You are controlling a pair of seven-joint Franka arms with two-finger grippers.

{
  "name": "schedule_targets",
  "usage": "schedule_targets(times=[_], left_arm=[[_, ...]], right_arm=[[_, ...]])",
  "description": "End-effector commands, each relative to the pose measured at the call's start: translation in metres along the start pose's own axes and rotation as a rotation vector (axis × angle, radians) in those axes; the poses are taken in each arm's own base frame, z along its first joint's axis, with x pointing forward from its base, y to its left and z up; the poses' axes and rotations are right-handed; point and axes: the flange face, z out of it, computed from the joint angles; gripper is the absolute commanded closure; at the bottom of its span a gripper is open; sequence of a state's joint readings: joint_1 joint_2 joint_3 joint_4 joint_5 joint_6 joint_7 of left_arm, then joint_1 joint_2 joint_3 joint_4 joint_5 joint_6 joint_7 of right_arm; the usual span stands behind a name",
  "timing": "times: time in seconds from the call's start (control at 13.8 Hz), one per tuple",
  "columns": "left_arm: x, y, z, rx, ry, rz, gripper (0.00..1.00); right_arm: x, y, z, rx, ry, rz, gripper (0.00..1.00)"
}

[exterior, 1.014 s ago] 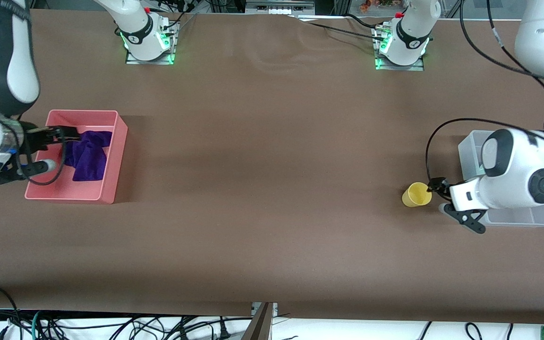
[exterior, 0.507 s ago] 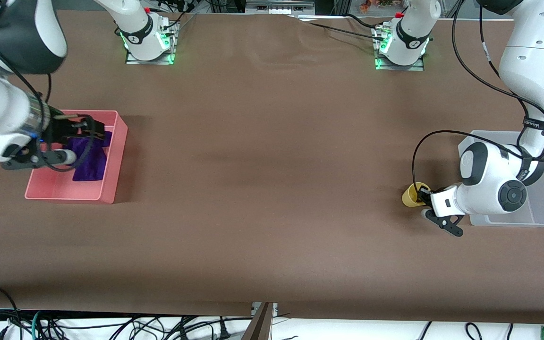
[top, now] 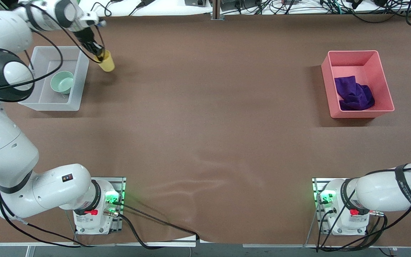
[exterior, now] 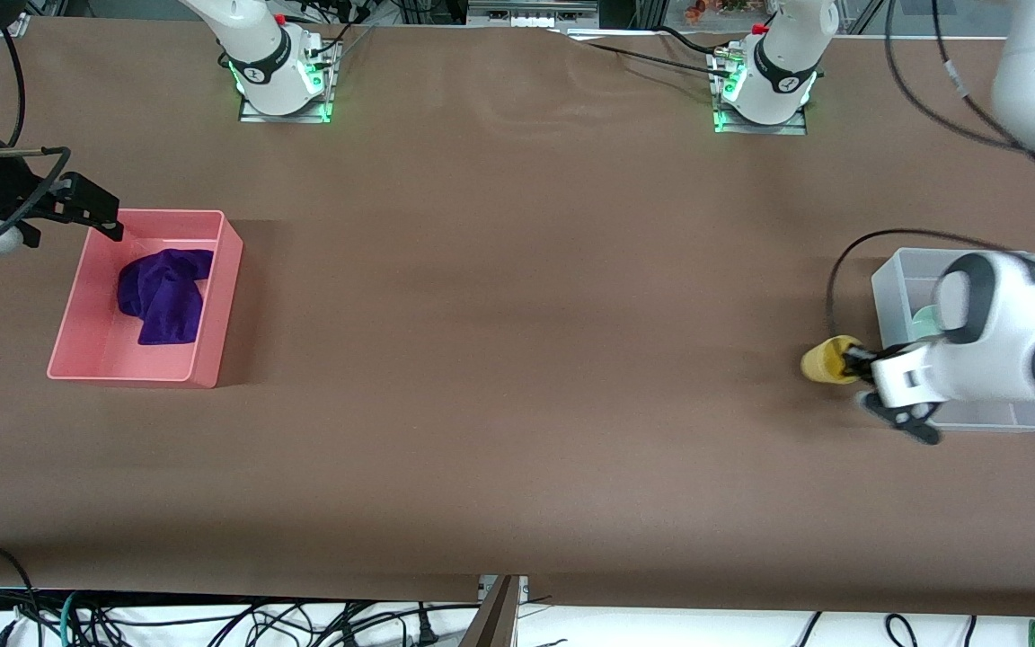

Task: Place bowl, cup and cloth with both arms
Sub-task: 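Lower the yellow cup into the green bowl with the left gripper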

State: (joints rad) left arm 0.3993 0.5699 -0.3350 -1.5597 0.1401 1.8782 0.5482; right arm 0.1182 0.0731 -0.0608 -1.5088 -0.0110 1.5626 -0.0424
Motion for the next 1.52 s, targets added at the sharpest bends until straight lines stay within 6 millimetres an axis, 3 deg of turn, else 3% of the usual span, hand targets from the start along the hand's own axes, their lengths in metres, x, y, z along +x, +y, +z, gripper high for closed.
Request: schedule_targets(times=[0.0,0.14,0.36,0.58,0.94,1.01,1.09,1.16,1.23,1.45], left_arm=[[-0.046,-0.024,-0.042,0.020,-0.029,0.070,1.00],[-0.072,-0.055,-0.050,0.078,-0.071,0.110,1.00],[-0.100,-0.089,-0.043,0.106,-0.090,0.112,1.00],[-0.118,-0.125,-0.012,0.104,-0.064,0.147,1.00],[-0.118,-0.145,0.039,0.069,-0.047,0.164,1.00],[-0.121,-0.149,0.053,0.049,-0.048,0.157,0.58],[-0.123,-0.150,0.052,0.041,-0.046,0.149,0.09],[-0.122,-0.145,0.035,0.052,-0.047,0.155,0.00],[-0.121,-0.135,0.015,0.055,-0.060,0.158,0.00],[-0.089,-0.075,-0.059,0.105,-0.032,0.199,0.00]], right_arm=[[-0.010,-0.002,0.001,-0.002,-0.039,-0.007,0.00],[-0.011,-0.005,0.002,0.003,-0.048,-0.011,0.00],[-0.007,-0.005,0.008,0.000,-0.068,-0.015,0.00],[-0.001,-0.007,0.007,-0.001,-0.062,-0.021,0.00],[0.002,-0.009,0.008,-0.006,-0.061,-0.029,0.00],[0.002,-0.008,0.009,-0.006,-0.062,-0.027,0.00],[0.003,-0.008,0.010,-0.006,-0.059,-0.027,0.00],[0.005,-0.009,0.010,-0.007,-0.054,-0.029,0.00],[0.006,-0.011,0.010,-0.007,-0.054,-0.032,0.00],[0.006,-0.013,0.011,-0.006,-0.059,-0.037,0.00]])
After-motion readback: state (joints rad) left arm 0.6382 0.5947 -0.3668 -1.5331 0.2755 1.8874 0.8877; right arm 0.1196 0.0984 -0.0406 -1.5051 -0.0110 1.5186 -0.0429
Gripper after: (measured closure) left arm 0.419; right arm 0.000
